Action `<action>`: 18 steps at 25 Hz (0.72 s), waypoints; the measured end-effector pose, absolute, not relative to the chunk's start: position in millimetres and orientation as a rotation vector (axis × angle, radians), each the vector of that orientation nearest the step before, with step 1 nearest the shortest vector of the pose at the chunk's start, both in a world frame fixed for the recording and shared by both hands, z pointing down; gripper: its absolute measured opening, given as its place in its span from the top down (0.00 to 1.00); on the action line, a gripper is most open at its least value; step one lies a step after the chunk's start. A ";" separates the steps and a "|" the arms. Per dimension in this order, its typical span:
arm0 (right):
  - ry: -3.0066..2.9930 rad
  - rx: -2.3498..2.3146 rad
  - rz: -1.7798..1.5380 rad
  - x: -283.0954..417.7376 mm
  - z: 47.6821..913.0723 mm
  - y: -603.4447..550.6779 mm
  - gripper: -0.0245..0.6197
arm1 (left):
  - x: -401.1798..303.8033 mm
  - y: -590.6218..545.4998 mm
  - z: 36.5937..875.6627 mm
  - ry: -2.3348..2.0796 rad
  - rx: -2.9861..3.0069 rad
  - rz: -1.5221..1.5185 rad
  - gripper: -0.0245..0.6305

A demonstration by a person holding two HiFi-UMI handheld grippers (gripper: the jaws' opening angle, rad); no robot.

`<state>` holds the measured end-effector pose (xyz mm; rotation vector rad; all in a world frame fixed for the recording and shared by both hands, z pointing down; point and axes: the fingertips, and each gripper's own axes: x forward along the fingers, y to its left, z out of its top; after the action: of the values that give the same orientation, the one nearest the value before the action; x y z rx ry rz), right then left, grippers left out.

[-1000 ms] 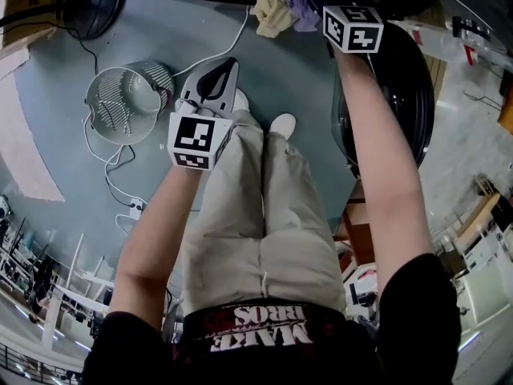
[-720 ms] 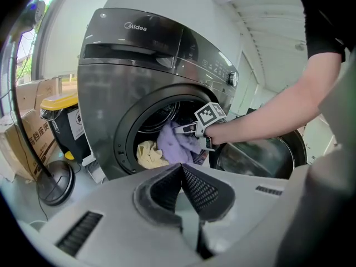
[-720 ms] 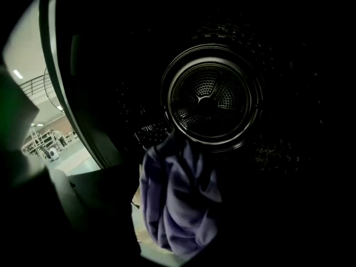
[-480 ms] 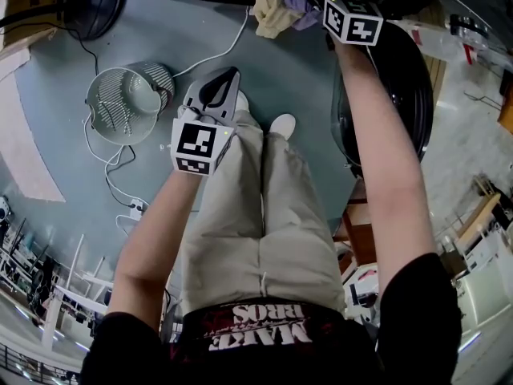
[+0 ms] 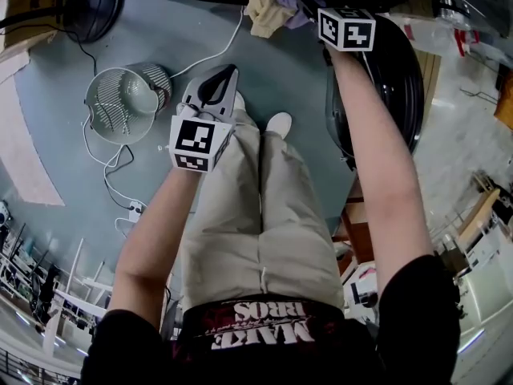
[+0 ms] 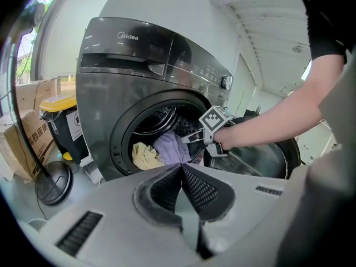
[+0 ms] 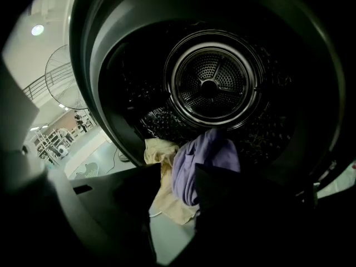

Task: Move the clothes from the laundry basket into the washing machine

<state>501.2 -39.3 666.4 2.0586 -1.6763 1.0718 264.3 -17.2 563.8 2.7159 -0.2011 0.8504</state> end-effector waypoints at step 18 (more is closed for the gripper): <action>-1.598 1.998 1.058 455.1 604.4 8.1 0.96 | 271.4 -13.8 496.8 -0.287 2.737 0.733 0.96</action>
<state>455.1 8.1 604.4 1.9979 -1.5982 1.0584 271.4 -13.8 496.8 2.7367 -0.2868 0.7331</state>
